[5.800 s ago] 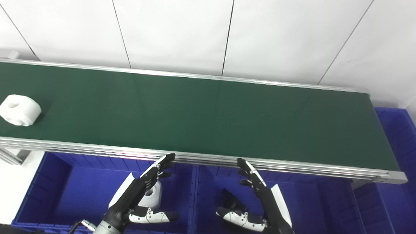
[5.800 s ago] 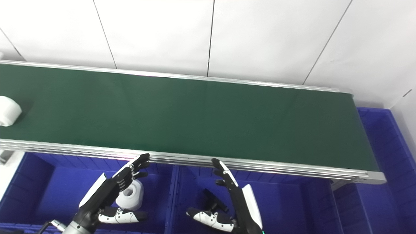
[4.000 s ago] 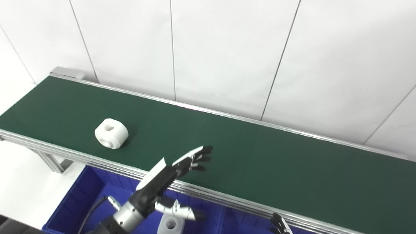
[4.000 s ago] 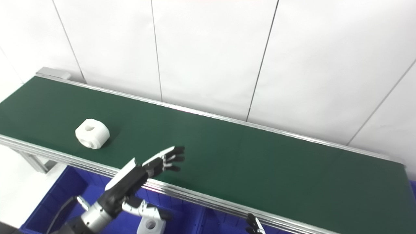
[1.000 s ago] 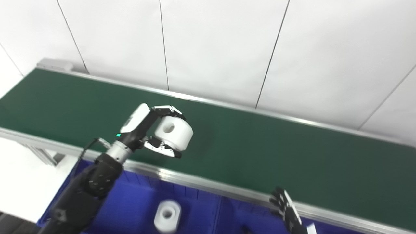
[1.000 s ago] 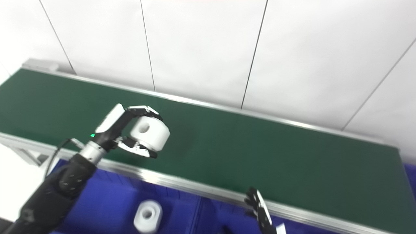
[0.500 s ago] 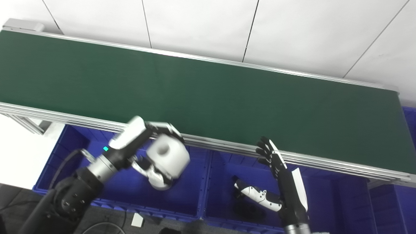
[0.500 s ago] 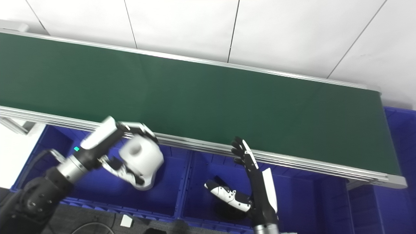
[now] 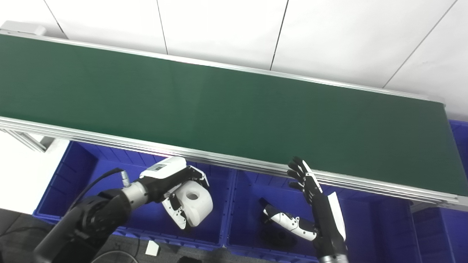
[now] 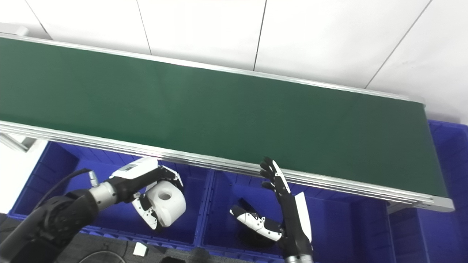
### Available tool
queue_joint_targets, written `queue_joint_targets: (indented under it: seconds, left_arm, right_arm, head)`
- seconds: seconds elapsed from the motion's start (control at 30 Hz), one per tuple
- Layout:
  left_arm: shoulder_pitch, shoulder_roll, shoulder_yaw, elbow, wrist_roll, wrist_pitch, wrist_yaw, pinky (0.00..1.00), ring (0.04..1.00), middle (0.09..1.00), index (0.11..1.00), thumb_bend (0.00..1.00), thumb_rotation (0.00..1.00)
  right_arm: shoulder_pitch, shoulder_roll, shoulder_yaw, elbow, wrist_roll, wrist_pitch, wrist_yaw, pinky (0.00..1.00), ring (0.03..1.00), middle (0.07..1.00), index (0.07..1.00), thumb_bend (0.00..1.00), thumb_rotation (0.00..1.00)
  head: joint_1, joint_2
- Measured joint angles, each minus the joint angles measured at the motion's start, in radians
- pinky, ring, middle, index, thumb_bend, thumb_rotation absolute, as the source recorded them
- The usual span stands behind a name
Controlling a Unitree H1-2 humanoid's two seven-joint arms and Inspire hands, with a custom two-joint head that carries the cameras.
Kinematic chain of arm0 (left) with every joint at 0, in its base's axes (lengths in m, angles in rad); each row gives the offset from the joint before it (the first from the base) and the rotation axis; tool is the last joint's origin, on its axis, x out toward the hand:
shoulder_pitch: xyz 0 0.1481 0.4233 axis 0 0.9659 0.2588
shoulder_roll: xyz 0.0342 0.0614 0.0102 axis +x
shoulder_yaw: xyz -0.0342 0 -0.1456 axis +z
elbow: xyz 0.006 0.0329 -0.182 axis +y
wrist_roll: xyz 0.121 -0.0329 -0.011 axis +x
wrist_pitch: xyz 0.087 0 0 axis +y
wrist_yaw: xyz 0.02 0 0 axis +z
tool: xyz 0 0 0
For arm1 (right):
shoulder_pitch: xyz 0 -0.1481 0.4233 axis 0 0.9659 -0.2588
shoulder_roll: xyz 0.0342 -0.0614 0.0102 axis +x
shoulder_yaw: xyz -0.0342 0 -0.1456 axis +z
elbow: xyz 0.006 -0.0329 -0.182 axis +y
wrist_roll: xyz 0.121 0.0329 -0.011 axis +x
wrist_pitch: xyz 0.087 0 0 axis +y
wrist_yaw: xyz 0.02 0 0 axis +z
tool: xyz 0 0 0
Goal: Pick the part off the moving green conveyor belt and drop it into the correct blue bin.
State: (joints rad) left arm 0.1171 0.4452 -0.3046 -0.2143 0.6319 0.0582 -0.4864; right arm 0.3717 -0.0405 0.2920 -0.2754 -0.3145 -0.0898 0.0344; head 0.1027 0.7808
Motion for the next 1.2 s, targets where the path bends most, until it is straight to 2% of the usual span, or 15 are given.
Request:
queue_joint_targets:
  seconds: [0.07, 0.13, 0.17, 0.27, 0.37, 0.47, 0.53, 0.57, 0.67, 0.77, 0.83, 1.03, 1.1, 1.2]
  left_arm:
    - [-0.012, -0.013, -0.018, 0.021, 0.061, 0.049, -0.006, 0.73, 0.852, 0.89, 0.869, 0.64, 0.11]
    - [-0.023, -0.012, -0.045, 0.02, 0.128, 0.107, -0.046, 0.78, 0.905, 0.953, 0.932, 0.67, 0.22]
    - [-0.027, -0.011, -0.052, 0.018, 0.156, 0.127, -0.063, 0.81, 0.934, 0.985, 0.954, 0.69, 0.25]
    - [-0.029, -0.009, -0.051, -0.001, 0.19, 0.167, -0.089, 0.82, 0.962, 0.999, 0.975, 0.72, 0.28]
    - [-0.012, -0.011, -0.024, -0.041, 0.151, 0.168, -0.076, 0.76, 0.954, 1.0, 0.967, 0.75, 0.28]
    - [0.022, -0.02, 0.014, -0.069, 0.077, 0.161, -0.049, 0.75, 0.963, 1.0, 0.96, 0.76, 0.26]
    - [0.054, -0.029, 0.034, -0.088, -0.008, 0.137, -0.028, 0.81, 0.968, 0.999, 0.949, 0.75, 0.22]
    - [0.07, -0.041, 0.056, -0.089, -0.071, 0.113, -0.024, 0.84, 0.958, 0.981, 0.937, 0.74, 0.23]
    - [0.121, -0.092, 0.112, -0.091, -0.27, 0.055, -0.003, 0.89, 0.942, 0.951, 0.922, 0.74, 0.36]
    - [0.177, -0.152, 0.153, -0.137, -0.476, 0.04, 0.005, 0.89, 0.949, 0.969, 0.937, 0.72, 0.37]
    - [0.201, -0.19, 0.156, -0.179, -0.589, 0.025, 0.012, 0.88, 0.943, 0.965, 0.944, 0.7, 0.37]
    - [0.216, -0.278, 0.149, -0.171, -0.725, -0.046, 0.05, 0.9, 0.945, 0.968, 0.96, 0.66, 0.4]
    - [0.226, -0.297, 0.145, -0.124, -0.727, -0.089, 0.063, 0.91, 0.953, 0.978, 0.968, 0.65, 0.38]
    - [0.245, -0.294, 0.145, -0.041, -0.725, -0.159, 0.078, 0.91, 0.954, 0.978, 0.969, 0.66, 0.38]
  right_arm:
    - [0.0, -0.002, 0.001, 0.005, 0.001, -0.002, 0.0, 0.78, 0.86, 0.891, 0.934, 0.69, 0.36]
    - [0.001, -0.005, 0.002, 0.006, 0.0, -0.005, 0.0, 0.77, 0.86, 0.892, 0.935, 0.68, 0.37]
    - [0.001, -0.007, 0.004, 0.007, 0.0, -0.005, 0.0, 0.77, 0.859, 0.892, 0.934, 0.69, 0.37]
    - [0.004, -0.01, 0.005, 0.008, 0.001, -0.015, -0.001, 0.77, 0.859, 0.893, 0.932, 0.69, 0.37]
    - [0.008, -0.012, 0.009, 0.008, 0.013, -0.022, -0.001, 0.78, 0.864, 0.894, 0.932, 0.69, 0.36]
    - [0.019, -0.013, 0.012, 0.008, 0.02, -0.023, -0.001, 0.78, 0.865, 0.895, 0.93, 0.69, 0.35]
    - [0.025, -0.015, 0.016, 0.008, 0.021, -0.024, -0.001, 0.78, 0.865, 0.896, 0.929, 0.7, 0.35]
    - [0.026, -0.017, 0.017, 0.008, 0.021, -0.024, -0.001, 0.78, 0.865, 0.897, 0.93, 0.7, 0.35]
    - [0.026, -0.022, 0.017, 0.008, 0.021, -0.024, 0.0, 0.78, 0.865, 0.896, 0.929, 0.69, 0.34]
    - [0.027, -0.03, 0.017, 0.01, 0.024, -0.024, 0.0, 0.78, 0.866, 0.896, 0.93, 0.69, 0.34]
    - [0.027, -0.035, 0.016, 0.02, 0.031, -0.032, 0.0, 0.78, 0.867, 0.898, 0.931, 0.69, 0.34]
    - [0.021, -0.048, 0.016, 0.042, 0.034, -0.046, 0.001, 0.78, 0.856, 0.892, 0.925, 0.7, 0.32]
    - [0.024, -0.05, 0.016, 0.043, 0.033, -0.046, 0.0, 0.77, 0.855, 0.891, 0.923, 0.71, 0.31]
    - [0.032, -0.05, 0.014, 0.047, 0.027, -0.051, -0.003, 0.77, 0.854, 0.888, 0.921, 0.72, 0.3]
  head:
    - [0.0, -0.002]
    - [0.005, -0.012]
    - [0.006, -0.014]
    - [0.011, -0.018]
    - [0.012, -0.026]
    - [0.008, -0.04]
    - [0.008, -0.04]
    - [0.003, -0.052]
    - [0.003, -0.063]
    - [0.0, -0.074]
    - [-0.003, -0.084]
    - [-0.031, -0.115]
    - [-0.047, -0.127]
    - [-0.084, -0.138]
